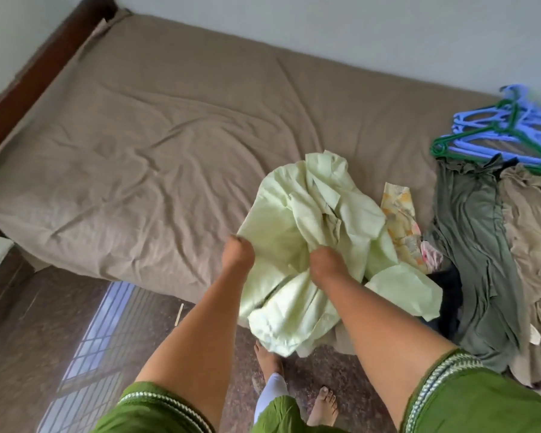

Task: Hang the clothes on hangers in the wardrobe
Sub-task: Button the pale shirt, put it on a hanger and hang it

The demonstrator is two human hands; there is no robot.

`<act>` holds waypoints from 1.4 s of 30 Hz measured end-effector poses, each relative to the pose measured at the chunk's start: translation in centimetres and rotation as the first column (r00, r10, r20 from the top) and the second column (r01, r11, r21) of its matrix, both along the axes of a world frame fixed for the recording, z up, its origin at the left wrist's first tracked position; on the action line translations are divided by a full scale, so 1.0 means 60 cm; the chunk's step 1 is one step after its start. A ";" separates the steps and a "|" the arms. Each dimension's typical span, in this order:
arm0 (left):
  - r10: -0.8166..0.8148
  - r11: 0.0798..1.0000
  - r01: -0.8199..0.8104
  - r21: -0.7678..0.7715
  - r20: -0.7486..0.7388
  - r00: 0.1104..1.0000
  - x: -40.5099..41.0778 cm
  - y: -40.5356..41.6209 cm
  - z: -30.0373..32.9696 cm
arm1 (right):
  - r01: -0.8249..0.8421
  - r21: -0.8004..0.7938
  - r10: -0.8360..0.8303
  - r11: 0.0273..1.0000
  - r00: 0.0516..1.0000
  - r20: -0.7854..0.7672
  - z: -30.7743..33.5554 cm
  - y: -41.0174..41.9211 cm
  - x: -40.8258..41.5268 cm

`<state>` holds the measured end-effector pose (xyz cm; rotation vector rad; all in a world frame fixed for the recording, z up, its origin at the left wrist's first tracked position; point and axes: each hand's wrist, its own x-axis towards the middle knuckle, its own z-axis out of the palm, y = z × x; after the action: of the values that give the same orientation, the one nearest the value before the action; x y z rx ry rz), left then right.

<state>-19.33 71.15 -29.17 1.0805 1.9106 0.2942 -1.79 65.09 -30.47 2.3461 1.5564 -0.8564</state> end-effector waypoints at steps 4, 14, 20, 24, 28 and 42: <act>0.023 0.983 -0.051 0.178 0.156 0.987 0.047 0.074 0.159 | -0.001 0.000 0.001 1.000 0.992 0.125 0.108 0.043 0.036; 0.084 0.996 -0.029 -0.083 0.802 0.592 0.130 0.121 0.424 | 0.623 -0.243 -0.332 0.743 0.027 -0.943 0.387 0.084 -0.006; -0.218 0.972 0.094 0.215 0.675 0.705 0.149 0.114 0.458 | 0.835 -0.351 -0.248 0.424 -0.265 -0.932 0.464 0.096 0.069; -0.238 0.971 0.151 0.185 0.727 0.644 0.171 0.090 0.450 | 0.742 -0.179 -0.219 0.646 -0.044 -0.975 0.528 0.089 0.092; -0.109 0.994 0.042 0.102 0.840 0.531 0.206 0.090 0.474 | 0.577 0.348 -0.250 0.739 0.714 -0.654 0.514 0.077 0.092; -0.012 0.982 -0.121 0.146 0.684 0.730 0.236 0.131 0.500 | 0.834 0.095 -0.312 0.544 0.306 -0.899 0.537 0.107 0.140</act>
<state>-5.18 79.01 0.81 0.8579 1.2535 0.8005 6.61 71.51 1.73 3.3770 1.0865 -2.2352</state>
